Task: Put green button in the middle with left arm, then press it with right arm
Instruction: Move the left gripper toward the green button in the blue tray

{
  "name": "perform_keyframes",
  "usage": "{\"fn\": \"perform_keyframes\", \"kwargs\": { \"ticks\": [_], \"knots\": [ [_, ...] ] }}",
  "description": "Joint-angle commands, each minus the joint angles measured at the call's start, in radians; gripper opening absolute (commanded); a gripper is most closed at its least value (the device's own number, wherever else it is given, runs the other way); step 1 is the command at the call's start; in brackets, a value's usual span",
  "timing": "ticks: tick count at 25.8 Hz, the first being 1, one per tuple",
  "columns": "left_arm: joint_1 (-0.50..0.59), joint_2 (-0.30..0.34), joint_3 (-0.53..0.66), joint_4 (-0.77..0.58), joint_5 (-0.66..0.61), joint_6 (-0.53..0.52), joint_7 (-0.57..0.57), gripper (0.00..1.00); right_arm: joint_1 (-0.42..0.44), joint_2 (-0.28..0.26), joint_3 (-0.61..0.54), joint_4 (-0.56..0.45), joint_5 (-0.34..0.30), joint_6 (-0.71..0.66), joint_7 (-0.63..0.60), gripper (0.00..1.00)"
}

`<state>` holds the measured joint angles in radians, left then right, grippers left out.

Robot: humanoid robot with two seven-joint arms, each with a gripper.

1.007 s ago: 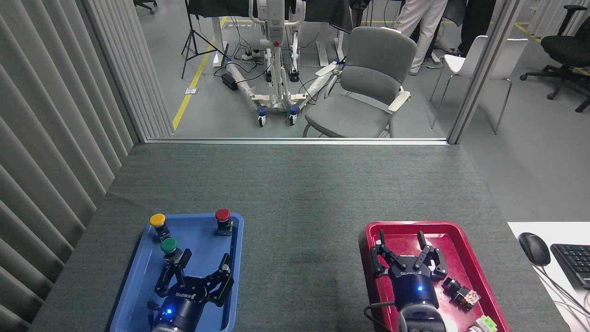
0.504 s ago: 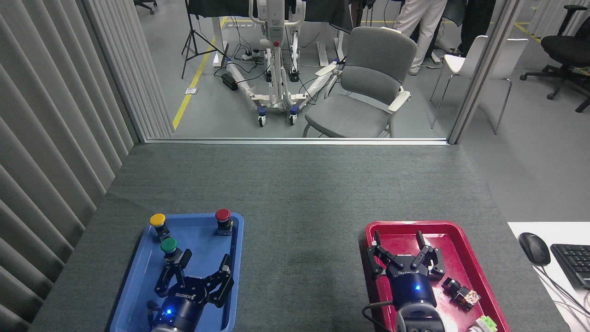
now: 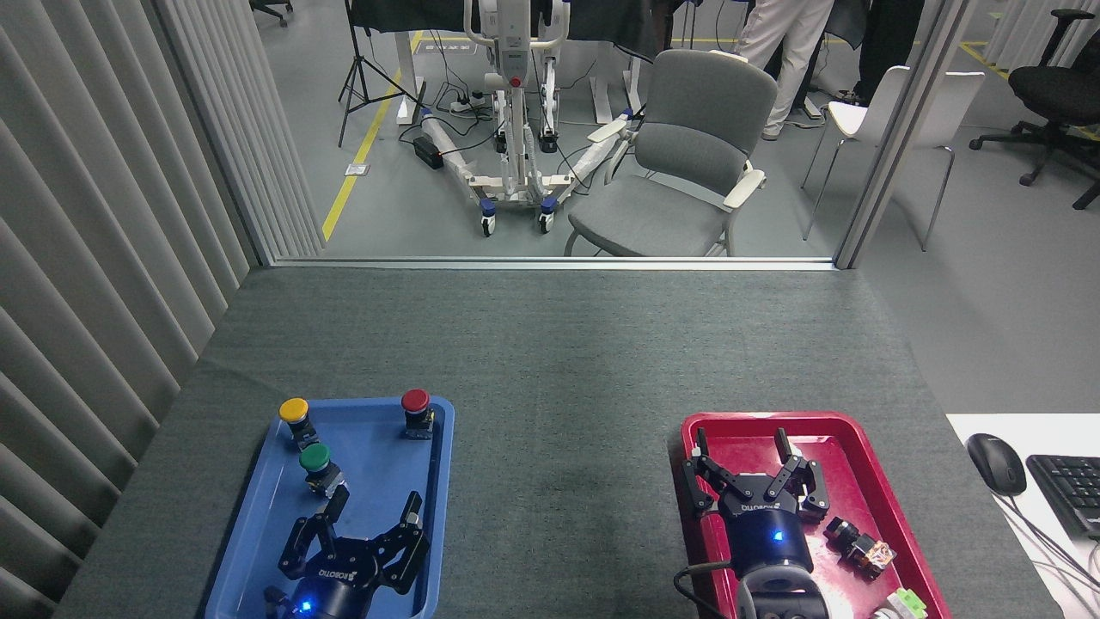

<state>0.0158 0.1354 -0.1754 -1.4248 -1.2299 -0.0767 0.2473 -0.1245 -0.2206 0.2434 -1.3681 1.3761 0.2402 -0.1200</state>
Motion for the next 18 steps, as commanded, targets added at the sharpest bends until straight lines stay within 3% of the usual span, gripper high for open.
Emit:
{"fn": "perform_keyframes", "kwargs": {
  "ticks": [1,5,10,14,18],
  "knots": [
    [0.038,0.007,0.000,-0.036,0.001,0.018,-0.008,1.00,0.002,0.001,0.000,-0.005,-0.003,0.001,0.000,0.98],
    [0.050,0.020,0.000,-0.037,0.006,0.011,-0.011,1.00,0.000,0.000,0.000,-0.005,0.000,0.001,-0.001,0.98],
    [0.157,0.062,0.030,-0.097,0.007,0.018,-0.016,1.00,0.000,0.000,-0.001,-0.003,-0.005,-0.001,-0.003,0.99],
    [0.184,0.089,0.037,-0.089,0.004,-0.001,-0.022,1.00,-0.003,0.000,-0.001,-0.003,-0.005,-0.006,0.000,0.99],
    [0.170,0.098,0.037,-0.089,-0.003,-0.009,-0.180,1.00,-0.006,-0.005,-0.010,-0.003,-0.006,-0.009,-0.001,0.99]
  ]
}}
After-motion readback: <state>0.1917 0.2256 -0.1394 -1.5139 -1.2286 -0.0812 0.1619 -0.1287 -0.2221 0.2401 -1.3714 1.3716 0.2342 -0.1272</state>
